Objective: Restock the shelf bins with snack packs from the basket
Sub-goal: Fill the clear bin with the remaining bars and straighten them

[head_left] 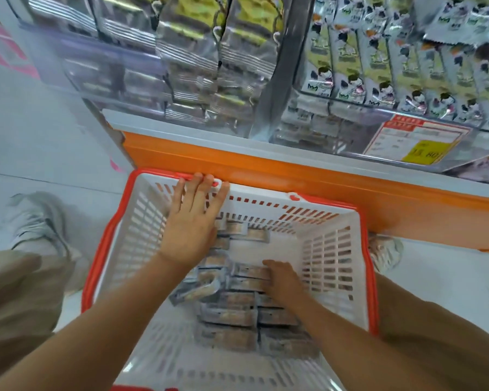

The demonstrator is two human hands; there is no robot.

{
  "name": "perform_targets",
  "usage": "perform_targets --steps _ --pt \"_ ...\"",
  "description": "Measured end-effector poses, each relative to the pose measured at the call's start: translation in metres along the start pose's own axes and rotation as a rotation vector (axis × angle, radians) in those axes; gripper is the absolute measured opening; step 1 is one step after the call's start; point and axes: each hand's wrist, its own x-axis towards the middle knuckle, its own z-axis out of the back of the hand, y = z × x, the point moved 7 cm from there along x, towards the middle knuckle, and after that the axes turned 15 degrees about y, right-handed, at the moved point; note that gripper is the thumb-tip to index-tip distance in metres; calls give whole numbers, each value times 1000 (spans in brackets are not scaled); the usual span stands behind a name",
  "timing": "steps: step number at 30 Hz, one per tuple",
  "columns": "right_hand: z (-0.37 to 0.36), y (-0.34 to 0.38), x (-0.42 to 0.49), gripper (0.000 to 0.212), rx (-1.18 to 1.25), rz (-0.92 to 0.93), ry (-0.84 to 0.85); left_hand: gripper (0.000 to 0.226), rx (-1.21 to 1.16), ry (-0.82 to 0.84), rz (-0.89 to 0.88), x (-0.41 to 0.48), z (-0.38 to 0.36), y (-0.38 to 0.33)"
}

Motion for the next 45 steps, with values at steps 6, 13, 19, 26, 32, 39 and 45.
perform_targets --steps 6,13,19,26,32,39,45 --pt "5 8 4 48 -209 -40 -141 93 23 39 14 2 -5 -1" --pt "12 4 2 32 -46 -1 -116 98 22 112 36 1 -6 -3" --pt "33 5 -21 31 87 99 -185 95 48 192 90 -3 -1 -4" --pt "77 25 -78 35 313 321 -322 75 -11 157 -59 -9 22 -30" --pt "127 52 -145 38 463 497 -517 46 -297 289 -313 -16 37 -70" --pt "160 81 -216 41 632 687 -602 29 -637 267 -250 -22 84 -81" --pt "160 92 -244 61 599 746 -588 10 -964 217 -234 -30 114 -88"
